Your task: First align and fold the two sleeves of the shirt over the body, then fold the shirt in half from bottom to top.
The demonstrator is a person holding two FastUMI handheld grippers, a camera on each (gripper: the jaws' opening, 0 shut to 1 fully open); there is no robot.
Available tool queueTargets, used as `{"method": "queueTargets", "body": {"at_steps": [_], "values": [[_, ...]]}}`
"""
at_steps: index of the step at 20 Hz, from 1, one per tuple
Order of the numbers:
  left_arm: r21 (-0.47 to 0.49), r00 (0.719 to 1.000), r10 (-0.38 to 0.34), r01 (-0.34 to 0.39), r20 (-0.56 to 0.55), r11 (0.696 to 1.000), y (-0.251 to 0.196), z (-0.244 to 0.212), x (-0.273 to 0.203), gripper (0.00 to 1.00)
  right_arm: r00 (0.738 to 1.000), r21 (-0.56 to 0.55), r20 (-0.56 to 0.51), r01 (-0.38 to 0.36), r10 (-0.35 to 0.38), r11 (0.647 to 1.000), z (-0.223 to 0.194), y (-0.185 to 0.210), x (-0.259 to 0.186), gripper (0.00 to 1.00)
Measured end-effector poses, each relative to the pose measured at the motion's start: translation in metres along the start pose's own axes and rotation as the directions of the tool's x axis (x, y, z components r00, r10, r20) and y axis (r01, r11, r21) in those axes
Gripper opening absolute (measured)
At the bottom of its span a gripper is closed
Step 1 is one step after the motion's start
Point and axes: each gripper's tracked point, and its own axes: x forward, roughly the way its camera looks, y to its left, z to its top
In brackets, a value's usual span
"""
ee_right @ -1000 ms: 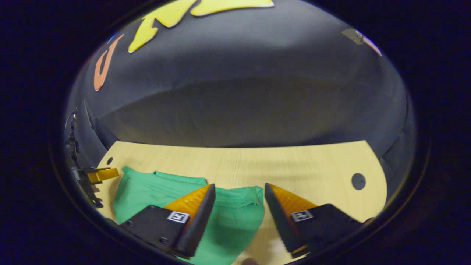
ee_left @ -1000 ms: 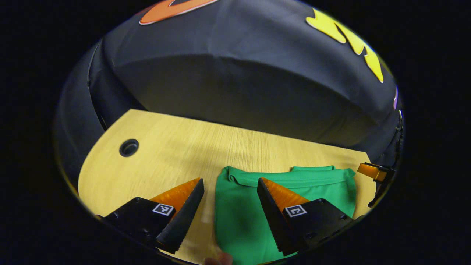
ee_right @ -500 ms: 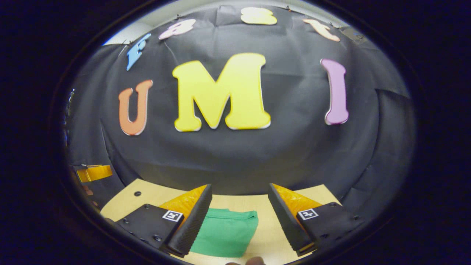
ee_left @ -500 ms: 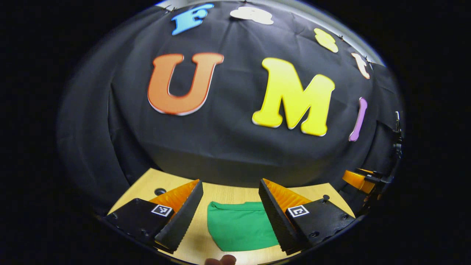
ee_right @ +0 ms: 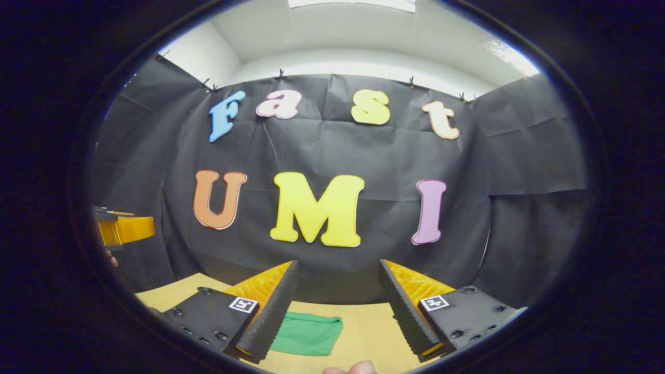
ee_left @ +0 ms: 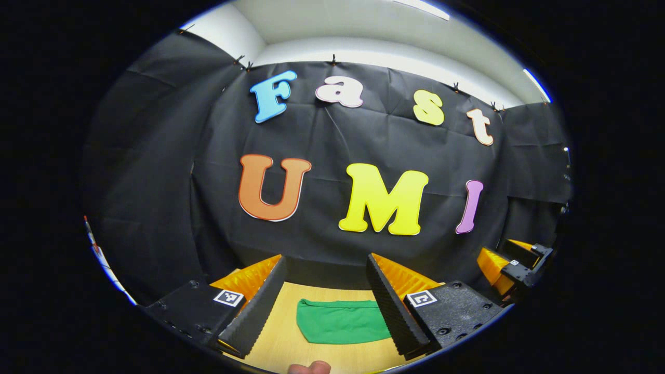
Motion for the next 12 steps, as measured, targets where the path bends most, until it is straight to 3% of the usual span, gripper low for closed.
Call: {"method": "queueTargets", "body": {"at_steps": [4,5,7,12], "values": [[0.025,1.000,-0.006,0.006,0.021,1.000,-0.010,-0.005,-0.033,0.98,1.000,0.008,-0.027,0.002,-0.002,1.000,-0.016,0.003,-0.038,0.89],[0.026,1.000,-0.006,0.005,0.017,1.000,-0.012,-0.007,-0.036,0.98,0.999,0.008,-0.038,0.003,-0.003,1.000,-0.019,0.003,-0.044,0.97],[0.025,1.000,-0.014,0.014,0.002,1.000,-0.018,-0.010,-0.039,0.98,0.998,0.020,-0.059,0.004,-0.003,1.000,-0.025,0.002,-0.051,0.98],[0.030,1.000,-0.026,0.026,0.005,0.999,-0.023,-0.009,-0.041,0.98,0.998,0.040,-0.058,0.021,-0.019,0.999,-0.023,-0.001,-0.054,0.89]]}}
